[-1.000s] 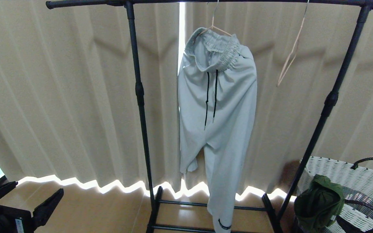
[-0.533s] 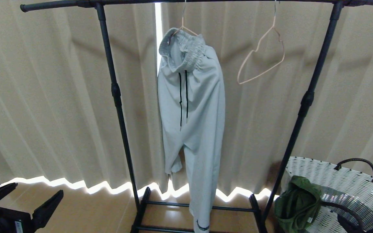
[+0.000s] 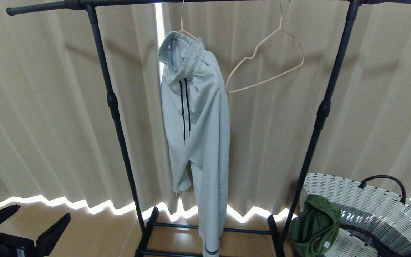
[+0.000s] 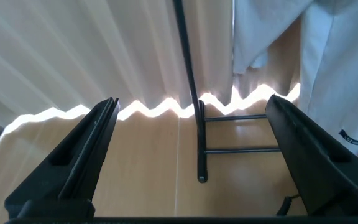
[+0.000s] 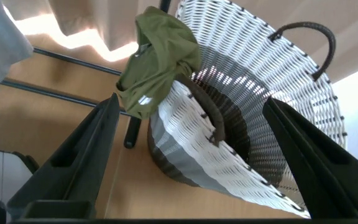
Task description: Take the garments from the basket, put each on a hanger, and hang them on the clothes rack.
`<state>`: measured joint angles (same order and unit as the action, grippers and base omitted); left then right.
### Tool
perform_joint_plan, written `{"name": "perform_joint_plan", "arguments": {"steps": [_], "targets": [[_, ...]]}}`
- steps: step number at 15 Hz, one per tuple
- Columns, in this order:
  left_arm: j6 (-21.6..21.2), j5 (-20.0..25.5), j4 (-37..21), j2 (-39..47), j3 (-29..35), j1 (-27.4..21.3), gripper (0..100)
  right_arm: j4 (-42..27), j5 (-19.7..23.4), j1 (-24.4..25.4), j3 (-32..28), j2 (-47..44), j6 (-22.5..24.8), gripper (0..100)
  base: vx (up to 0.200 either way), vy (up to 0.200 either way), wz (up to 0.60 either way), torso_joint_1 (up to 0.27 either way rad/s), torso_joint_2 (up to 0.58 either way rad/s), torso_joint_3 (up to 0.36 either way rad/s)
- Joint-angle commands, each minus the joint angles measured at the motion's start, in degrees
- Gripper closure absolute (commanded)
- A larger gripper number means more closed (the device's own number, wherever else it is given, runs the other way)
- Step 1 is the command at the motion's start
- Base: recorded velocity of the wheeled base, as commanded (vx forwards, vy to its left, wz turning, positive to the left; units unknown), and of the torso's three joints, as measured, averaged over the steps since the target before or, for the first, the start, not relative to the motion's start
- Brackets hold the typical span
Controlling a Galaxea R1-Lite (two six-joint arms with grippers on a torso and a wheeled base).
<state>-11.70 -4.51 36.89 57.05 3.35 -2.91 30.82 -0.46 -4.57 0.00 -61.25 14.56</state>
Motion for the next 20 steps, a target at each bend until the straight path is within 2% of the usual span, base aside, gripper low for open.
{"name": "perform_joint_plan", "arguments": {"steps": [1, 4, 10, 13, 16, 17, 19, 20], "targets": [[0.1, -0.1, 0.0, -0.4, 0.1, 0.0, 0, -0.6, 0.0, 0.0, 0.0, 0.2, 0.0, 0, 0.000, 0.000, 0.00, 0.000, 0.00, 0.000], [0.1, 0.0, -0.1, 0.2, 0.3, 0.0, 0, -0.8, 0.0, 0.1, 0.0, 0.3, 0.0, 0, 0.000, 0.000, 0.00, 0.000, 0.00, 0.000], [0.1, 0.0, -0.1, 0.8, 0.0, -1.7, 0, -1.6, 0.1, 0.4, 0.0, 0.3, 1.4, 0, 0.200, 0.000, 0.00, 0.001, 0.01, 0.004], [0.1, -0.1, 0.0, 1.2, -0.8, -6.1, 0, -1.4, 0.1, 0.4, 0.0, 0.2, 2.8, 0, 0.000, 0.000, 0.00, 0.000, 0.00, 0.000], [0.1, -0.1, 0.0, 1.7, -0.5, -6.2, 0, -1.6, 0.4, 0.5, 0.0, -0.8, 3.7, 0, 0.000, 0.000, 0.00, 0.000, 0.00, 0.000], [0.1, -0.1, 0.0, 1.5, -0.5, -6.2, 0, -1.6, 0.3, 0.5, 0.0, -2.5, 5.5, 0, 0.000, 0.000, 0.00, 0.000, 0.00, 0.000], [0.1, -0.1, 0.0, 1.5, -0.5, -6.3, 0, -1.5, -0.1, 0.4, -0.5, -9.0, 14.4, 0, 0.000, 0.000, 0.00, 0.000, 0.00, 0.000], [0.1, -0.1, -0.1, 1.5, -0.5, -6.3, 0, -1.4, -0.1, 0.1, -0.7, -10.5, 16.5, 0, 0.000, 0.000, 0.00, 0.000, 0.00, 0.000]]}}
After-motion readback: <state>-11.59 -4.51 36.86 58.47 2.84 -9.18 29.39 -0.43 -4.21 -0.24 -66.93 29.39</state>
